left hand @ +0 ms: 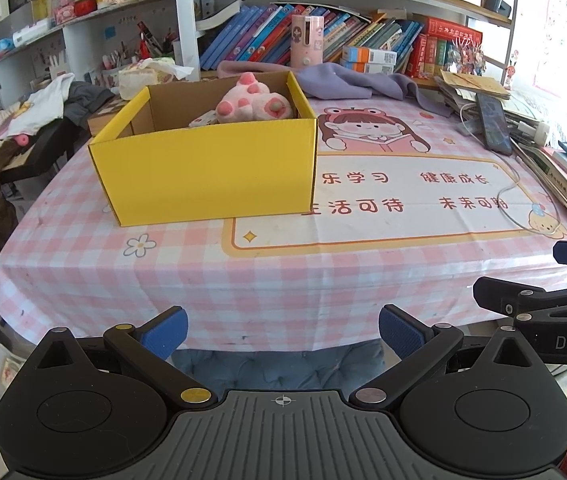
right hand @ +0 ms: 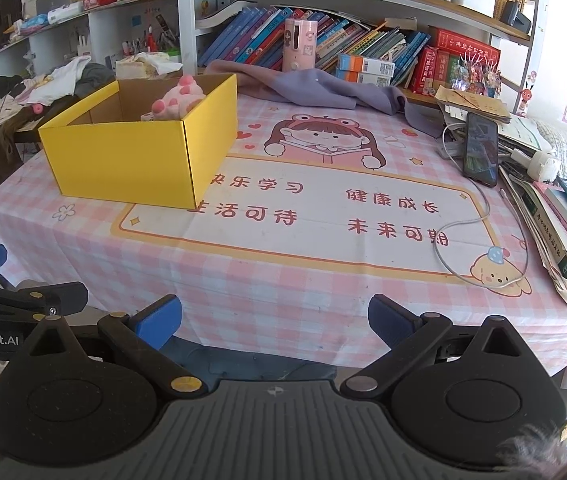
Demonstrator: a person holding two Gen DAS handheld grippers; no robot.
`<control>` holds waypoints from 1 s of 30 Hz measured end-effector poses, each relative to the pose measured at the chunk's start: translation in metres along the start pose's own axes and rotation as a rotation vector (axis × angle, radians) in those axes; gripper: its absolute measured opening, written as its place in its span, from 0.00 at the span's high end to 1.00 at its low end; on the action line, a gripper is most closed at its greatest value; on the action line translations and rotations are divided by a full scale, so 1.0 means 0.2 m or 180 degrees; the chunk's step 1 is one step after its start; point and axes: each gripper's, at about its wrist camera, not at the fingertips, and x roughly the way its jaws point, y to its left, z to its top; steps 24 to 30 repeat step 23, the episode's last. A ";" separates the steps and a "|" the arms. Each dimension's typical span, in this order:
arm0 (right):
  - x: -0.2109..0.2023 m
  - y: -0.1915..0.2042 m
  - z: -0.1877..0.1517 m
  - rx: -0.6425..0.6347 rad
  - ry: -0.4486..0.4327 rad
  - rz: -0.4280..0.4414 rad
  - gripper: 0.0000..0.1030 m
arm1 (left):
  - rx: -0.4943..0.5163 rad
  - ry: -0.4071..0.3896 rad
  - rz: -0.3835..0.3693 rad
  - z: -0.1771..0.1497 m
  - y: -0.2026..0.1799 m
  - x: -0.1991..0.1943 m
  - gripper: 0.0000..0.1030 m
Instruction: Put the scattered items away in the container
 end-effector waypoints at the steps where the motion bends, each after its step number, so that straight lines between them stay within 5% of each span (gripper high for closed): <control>1: 0.00 0.00 0.00 0.0000 0.0001 0.0001 0.02 | -0.0004 0.0002 0.0001 0.00 0.00 0.00 0.00; 30: 0.03 0.03 0.00 -0.0038 0.0026 0.0003 0.02 | -0.0112 0.0098 -0.0067 0.00 0.02 0.06 0.00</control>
